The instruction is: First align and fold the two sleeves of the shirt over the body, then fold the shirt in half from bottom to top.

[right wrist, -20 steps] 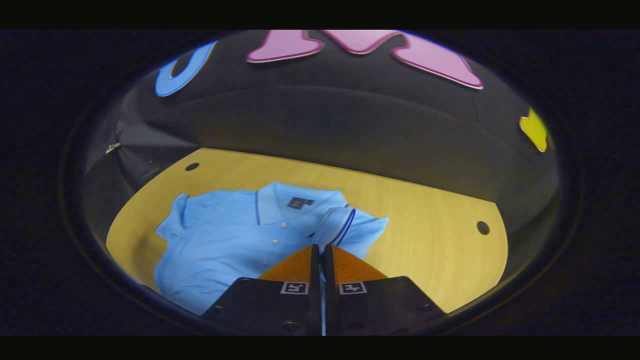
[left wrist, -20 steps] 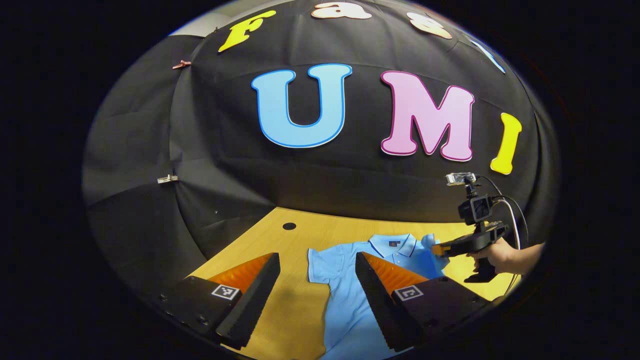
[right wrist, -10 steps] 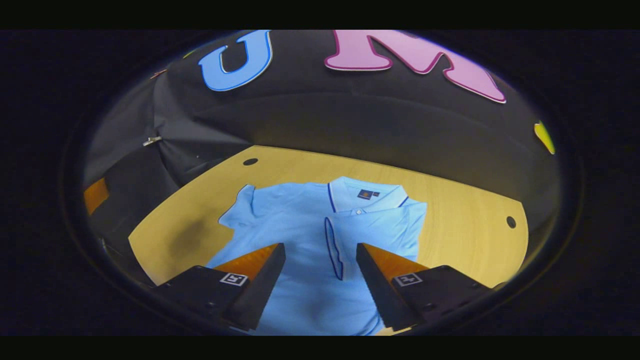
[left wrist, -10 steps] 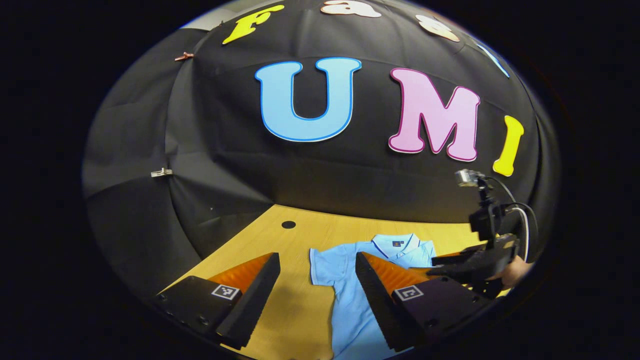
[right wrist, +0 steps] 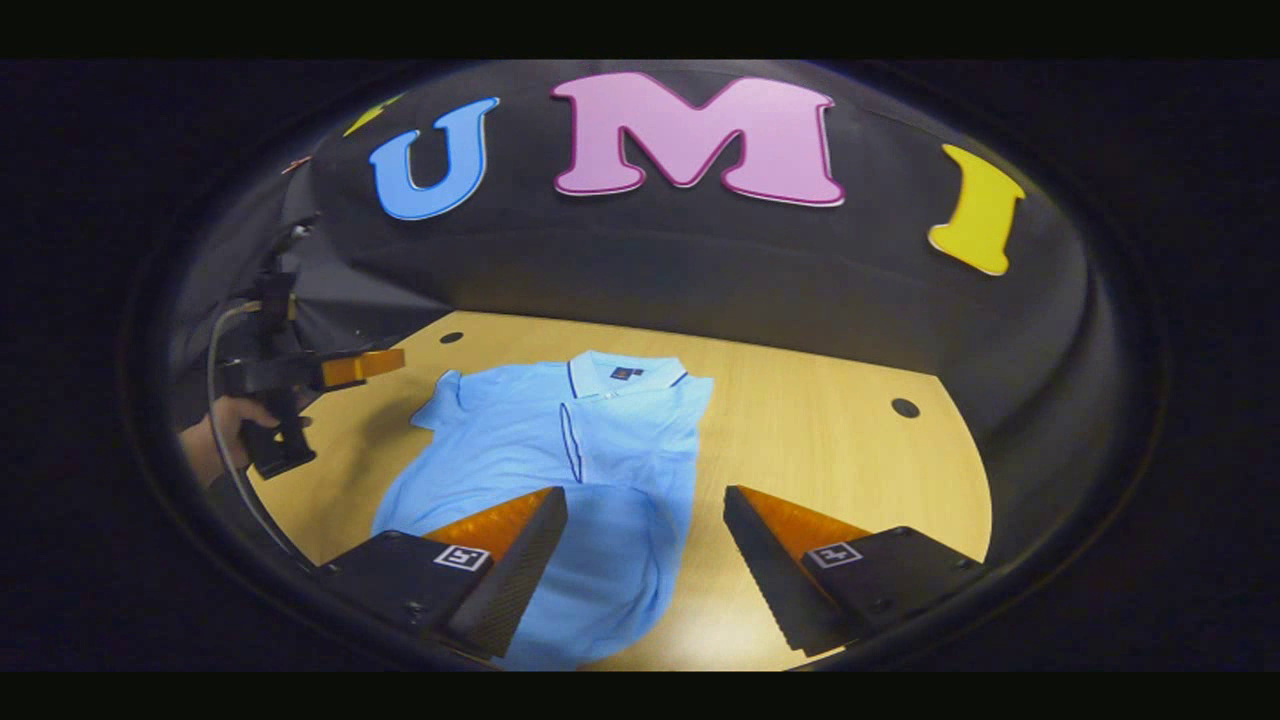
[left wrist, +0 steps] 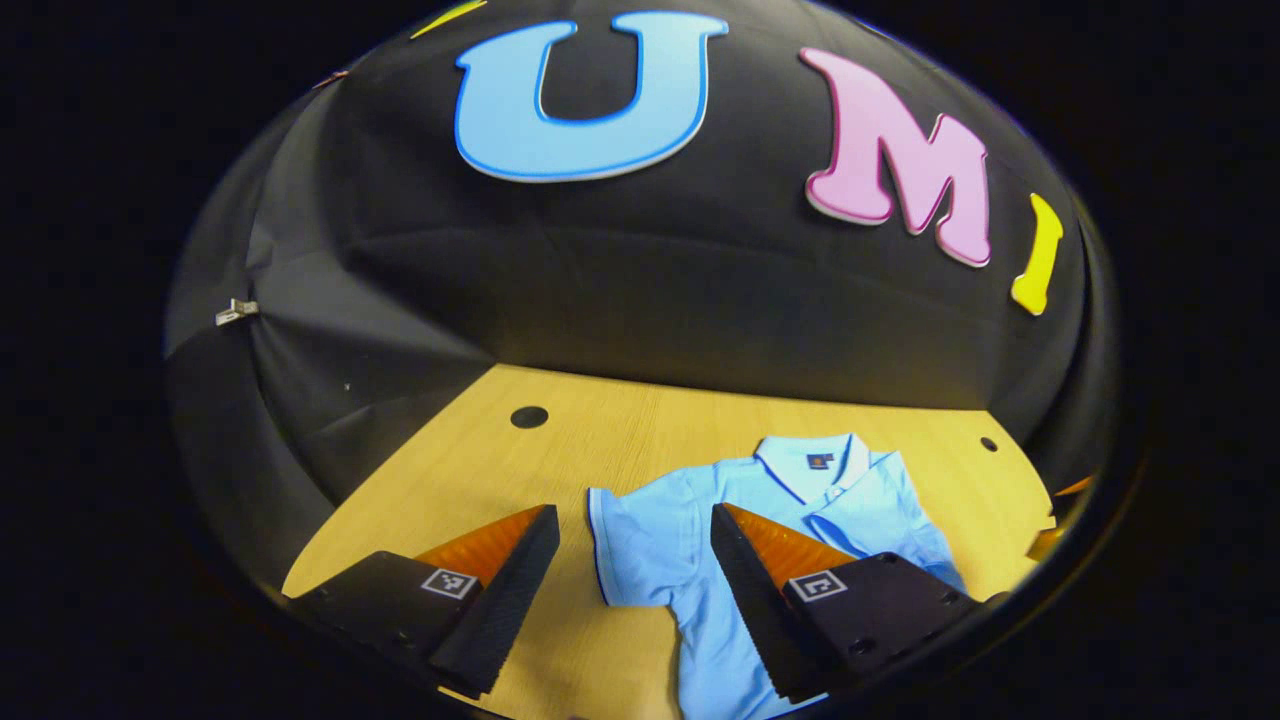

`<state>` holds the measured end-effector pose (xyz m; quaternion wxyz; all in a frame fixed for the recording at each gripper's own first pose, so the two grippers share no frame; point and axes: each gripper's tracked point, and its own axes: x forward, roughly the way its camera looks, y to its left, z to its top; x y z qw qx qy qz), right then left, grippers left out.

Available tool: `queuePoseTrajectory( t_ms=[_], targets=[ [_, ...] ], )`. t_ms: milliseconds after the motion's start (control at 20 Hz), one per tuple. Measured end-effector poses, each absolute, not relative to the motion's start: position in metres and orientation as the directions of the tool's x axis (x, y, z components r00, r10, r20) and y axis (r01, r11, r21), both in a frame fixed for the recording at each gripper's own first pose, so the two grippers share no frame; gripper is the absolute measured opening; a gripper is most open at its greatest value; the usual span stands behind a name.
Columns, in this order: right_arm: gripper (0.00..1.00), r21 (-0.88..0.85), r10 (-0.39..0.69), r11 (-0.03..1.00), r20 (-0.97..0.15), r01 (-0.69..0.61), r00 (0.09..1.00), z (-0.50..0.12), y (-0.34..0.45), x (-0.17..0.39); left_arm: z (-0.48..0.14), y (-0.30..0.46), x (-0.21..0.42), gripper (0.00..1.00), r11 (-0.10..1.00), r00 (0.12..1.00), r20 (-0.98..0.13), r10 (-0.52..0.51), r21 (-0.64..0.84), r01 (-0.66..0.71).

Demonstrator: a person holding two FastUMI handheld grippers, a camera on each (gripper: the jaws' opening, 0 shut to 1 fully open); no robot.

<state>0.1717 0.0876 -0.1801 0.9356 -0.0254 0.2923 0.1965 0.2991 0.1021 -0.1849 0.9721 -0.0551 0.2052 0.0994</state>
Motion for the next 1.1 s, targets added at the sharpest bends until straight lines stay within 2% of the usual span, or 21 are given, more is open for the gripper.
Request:
queuePoseTrajectory(
  t_ms=[150,450,600,700,850,1000,1050,1100],
  targets=[
    [0.98,0.071,0.315,0.939,-0.569,-0.336,0.76,-0.19,0.067,0.152,-0.221,0.112,0.335,0.97,0.968,0.868,-0.467,0.171,-0.087,-0.237],
    [0.99,0.102,0.283,0.955,-0.599,-0.28,0.749,-0.206,0.039,0.136,-0.283,0.132,0.371,0.97,0.967,0.793,-0.57,0.215,0.008,-0.256],
    [0.98,0.087,0.257,0.962,-0.6,-0.257,0.758,-0.208,0.026,0.135,-0.297,0.128,0.37,0.88,0.964,0.773,-0.6,0.207,-0.01,-0.266],
    [0.98,0.096,0.254,0.964,-0.602,-0.247,0.757,-0.21,0.024,0.134,-0.298,0.126,0.374,0.87,0.965,0.778,-0.595,0.203,-0.015,-0.263],
    [0.99,0.097,0.243,0.968,-0.606,-0.233,0.758,-0.213,0.021,0.135,-0.295,0.123,0.379,0.73,0.975,0.786,-0.592,0.175,-0.005,-0.221],
    [0.99,0.093,0.235,0.97,-0.605,-0.225,0.761,-0.218,0.018,0.133,-0.295,0.11,0.384,0.24,0.983,0.792,-0.59,0.156,0.012,-0.185],
    [0.99,0.095,0.232,0.971,-0.605,-0.22,0.761,-0.219,0.018,0.133,-0.295,0.108,0.385,0.15,0.983,0.791,-0.59,0.162,0.023,-0.184],
    [0.99,0.101,0.232,0.971,-0.607,-0.215,0.76,-0.221,0.019,0.13,-0.294,0.109,0.384,0.12,0.983,0.791,-0.589,0.164,0.03,-0.181]
  ],
)
